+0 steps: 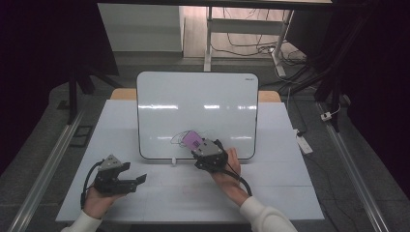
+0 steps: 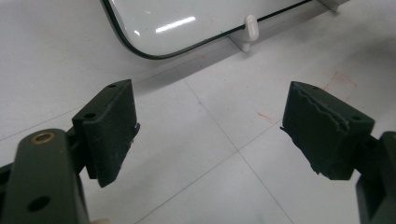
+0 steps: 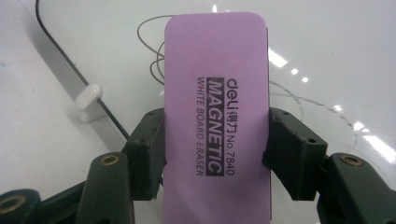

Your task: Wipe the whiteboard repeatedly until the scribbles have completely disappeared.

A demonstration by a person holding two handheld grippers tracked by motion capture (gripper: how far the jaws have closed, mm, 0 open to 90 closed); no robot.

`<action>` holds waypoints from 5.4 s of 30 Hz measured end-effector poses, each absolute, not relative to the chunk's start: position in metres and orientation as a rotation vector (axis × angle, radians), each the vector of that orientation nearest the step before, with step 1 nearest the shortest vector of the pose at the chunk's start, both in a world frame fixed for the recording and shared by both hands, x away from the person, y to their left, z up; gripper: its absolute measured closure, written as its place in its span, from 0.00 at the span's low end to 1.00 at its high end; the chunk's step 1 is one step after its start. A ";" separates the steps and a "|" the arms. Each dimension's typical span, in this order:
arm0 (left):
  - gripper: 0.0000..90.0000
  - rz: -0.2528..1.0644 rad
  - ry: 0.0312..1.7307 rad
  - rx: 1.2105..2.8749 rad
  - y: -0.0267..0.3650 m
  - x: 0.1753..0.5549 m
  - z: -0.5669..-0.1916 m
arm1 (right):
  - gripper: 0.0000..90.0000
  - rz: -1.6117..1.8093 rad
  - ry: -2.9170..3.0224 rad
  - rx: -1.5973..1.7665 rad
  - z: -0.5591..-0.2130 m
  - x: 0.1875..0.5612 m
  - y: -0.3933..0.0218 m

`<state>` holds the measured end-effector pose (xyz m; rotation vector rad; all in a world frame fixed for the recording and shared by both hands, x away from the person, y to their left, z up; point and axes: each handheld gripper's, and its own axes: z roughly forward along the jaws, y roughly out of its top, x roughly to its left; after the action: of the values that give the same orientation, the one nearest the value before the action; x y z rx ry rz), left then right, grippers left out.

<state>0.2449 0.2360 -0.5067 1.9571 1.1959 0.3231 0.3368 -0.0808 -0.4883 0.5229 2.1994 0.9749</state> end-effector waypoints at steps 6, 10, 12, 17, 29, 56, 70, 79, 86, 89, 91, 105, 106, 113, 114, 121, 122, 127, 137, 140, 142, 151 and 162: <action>0.21 0.322 1.194 1.955 0.236 0.245 -0.507 | 0.46 1.024 2.123 0.636 -0.470 0.352 -0.108; 0.21 0.321 1.197 1.954 0.237 0.245 -0.507 | 0.46 1.044 2.060 0.696 -0.460 0.361 -0.124; 0.21 0.322 1.199 1.953 0.237 0.245 -0.507 | 0.46 1.061 2.052 0.726 -0.456 0.365 -0.130; 0.21 0.322 1.195 1.957 0.235 0.245 -0.507 | 0.46 1.073 2.100 0.687 -0.462 0.360 -0.112; 0.21 0.318 1.198 1.953 0.237 0.246 -0.507 | 0.46 1.083 2.219 0.563 -0.481 0.346 -0.072; 0.21 0.315 1.195 1.959 0.236 0.246 -0.508 | 0.46 0.997 2.095 0.652 -0.469 0.352 -0.114; 0.20 0.310 1.185 1.963 0.233 0.246 -0.508 | 0.46 0.983 2.188 0.513 -0.491 0.335 -0.067; 0.20 0.309 1.177 1.961 0.233 0.244 -0.508 | 0.46 1.023 2.062 0.615 -0.462 0.359 -0.085; 0.20 0.305 1.180 1.964 0.233 0.245 -0.508 | 0.46 1.027 2.136 0.546 -0.475 0.350 -0.058; 0.20 0.307 1.179 1.961 0.233 0.244 -0.508 | 0.46 0.953 2.174 0.414 -0.493 0.333 -0.027; 0.20 0.305 1.179 1.961 0.233 0.244 -0.508 | 0.46 0.968 2.175 0.416 -0.494 0.333 -0.024; 0.20 0.307 1.183 1.957 0.234 0.245 -0.508 | 0.45 1.086 2.119 0.588 -0.461 0.361 -0.046; 0.20 0.307 1.184 1.958 0.234 0.245 -0.508 | 0.46 1.095 2.116 0.598 -0.460 0.362 -0.047; 0.20 0.307 1.186 1.958 0.234 0.245 -0.508 | 0.46 1.063 2.127 0.547 -0.466 0.357 -0.038; 0.20 0.307 1.186 1.958 0.234 0.245 -0.508 | 0.45 1.056 2.126 0.539 -0.466 0.357 -0.037; 0.20 0.309 1.184 1.959 0.234 0.245 -0.508 | 0.46 1.090 2.172 0.536 -0.472 0.353 -0.027; 0.20 0.310 1.184 1.960 0.234 0.245 -0.508 | 0.46 1.089 2.191 0.518 -0.476 0.351 -0.022; 0.20 0.309 1.182 1.960 0.235 0.245 -0.508 | 0.46 1.083 2.268 0.434 -0.493 0.338 0.002; 0.20 0.306 1.183 1.955 0.236 0.245 -0.508 | 0.46 1.054 2.167 0.577 -0.468 0.355 -0.047; 0.20 0.307 1.181 1.957 0.235 0.245 -0.507 | 0.45 1.078 2.130 0.636 -0.460 0.362 -0.062; 0.20 0.306 1.181 1.957 0.235 0.245 -0.507 | 0.46 1.070 2.122 0.632 -0.461 0.361 -0.058; 0.20 0.311 1.183 1.953 0.236 0.245 -0.507 | 0.46 1.132 2.272 0.489 -0.484 0.346 0.007; 0.20 0.311 1.183 1.953 0.236 0.244 -0.507 | 0.45 1.131 2.185 0.559 -0.466 0.359 -0.022</action>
<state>0.2444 0.2363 -0.5072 1.9527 1.1828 0.3112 0.3587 -0.0216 -0.4662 0.5586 2.1848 1.1310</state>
